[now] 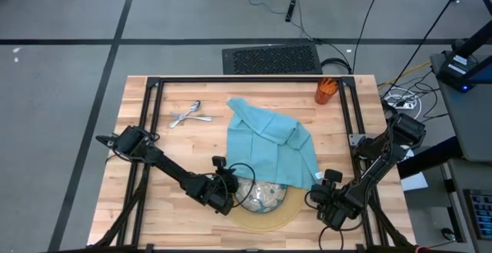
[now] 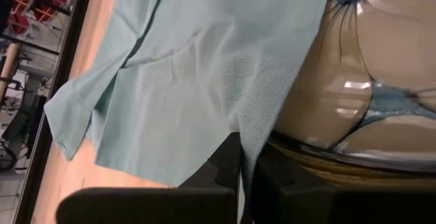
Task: Set table place
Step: Fold the blue napkin
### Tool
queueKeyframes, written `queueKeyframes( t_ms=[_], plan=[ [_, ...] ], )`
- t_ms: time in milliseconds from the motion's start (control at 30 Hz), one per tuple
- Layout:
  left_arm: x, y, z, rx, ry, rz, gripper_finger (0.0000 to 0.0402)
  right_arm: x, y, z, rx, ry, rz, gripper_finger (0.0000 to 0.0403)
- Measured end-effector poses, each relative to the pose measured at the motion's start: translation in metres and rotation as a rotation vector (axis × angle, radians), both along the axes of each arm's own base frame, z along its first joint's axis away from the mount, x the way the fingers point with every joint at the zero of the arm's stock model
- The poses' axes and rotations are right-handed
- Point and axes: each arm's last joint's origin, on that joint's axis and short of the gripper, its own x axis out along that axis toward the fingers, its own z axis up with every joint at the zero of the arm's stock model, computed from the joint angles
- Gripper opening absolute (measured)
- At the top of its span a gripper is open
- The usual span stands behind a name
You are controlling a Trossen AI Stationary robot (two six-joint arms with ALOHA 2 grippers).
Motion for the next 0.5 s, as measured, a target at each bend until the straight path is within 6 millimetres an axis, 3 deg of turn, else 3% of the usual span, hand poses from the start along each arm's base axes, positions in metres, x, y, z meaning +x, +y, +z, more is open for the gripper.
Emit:
queueKeyframes(
  t_ms=[500],
  plan=[
    [0.0001, -0.0034, 0.0006, -0.013, -0.015, -0.01, 0.0, 0.0005, -0.0048, -0.0095, -0.084, 0.058, -0.019, 0.0176]
  ],
)
